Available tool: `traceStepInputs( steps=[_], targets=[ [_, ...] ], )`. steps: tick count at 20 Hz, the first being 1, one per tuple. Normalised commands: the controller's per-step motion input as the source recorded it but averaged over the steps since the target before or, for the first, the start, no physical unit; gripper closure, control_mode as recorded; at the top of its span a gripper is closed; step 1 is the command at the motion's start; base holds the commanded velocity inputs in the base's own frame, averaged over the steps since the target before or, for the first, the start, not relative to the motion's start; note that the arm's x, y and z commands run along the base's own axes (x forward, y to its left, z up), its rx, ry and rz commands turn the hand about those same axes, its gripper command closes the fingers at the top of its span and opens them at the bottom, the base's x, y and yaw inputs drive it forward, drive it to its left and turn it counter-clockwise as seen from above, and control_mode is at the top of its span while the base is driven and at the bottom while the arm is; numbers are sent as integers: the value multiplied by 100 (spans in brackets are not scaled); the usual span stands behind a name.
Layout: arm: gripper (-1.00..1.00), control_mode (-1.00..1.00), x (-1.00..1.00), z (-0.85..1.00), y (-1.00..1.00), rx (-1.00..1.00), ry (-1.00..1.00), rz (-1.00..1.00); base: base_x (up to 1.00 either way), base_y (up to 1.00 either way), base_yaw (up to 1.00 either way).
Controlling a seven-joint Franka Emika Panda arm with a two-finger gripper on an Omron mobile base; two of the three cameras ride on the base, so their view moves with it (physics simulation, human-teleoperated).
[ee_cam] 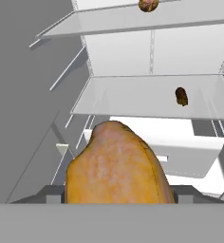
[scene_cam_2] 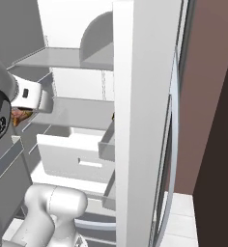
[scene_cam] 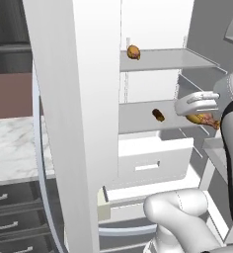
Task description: Transport the chicken drumstick and tomato to the fridge. Place the chicken drumstick on the rack containing meat and place the tomato on the rack containing the vegetable, ensuring meats and vegetables are on different racks.
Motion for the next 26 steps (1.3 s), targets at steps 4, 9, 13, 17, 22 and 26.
traceStepInputs(
  steps=[4, 9, 13, 17, 22, 26],
  targets=[
    [100, 100, 0, 0, 0, 0, 0, 0, 43, -13, 1],
    [100, -100, -6, 21, -5, 0, -7, 1, 15, -3, 0],
    [100, -100, -1, 33, -7, -1, -28, 0, 0, 0, 0],
    [100, -100, 34, 18, -2, 0, -11, 0, 0, 0, 0],
    [100, -100, 94, 0, -9, 0, 2, 0, 0, 0, 0],
    [100, -100, 53, 14, -8, -7, -13, 0, 0, 0, 0]
  ],
)
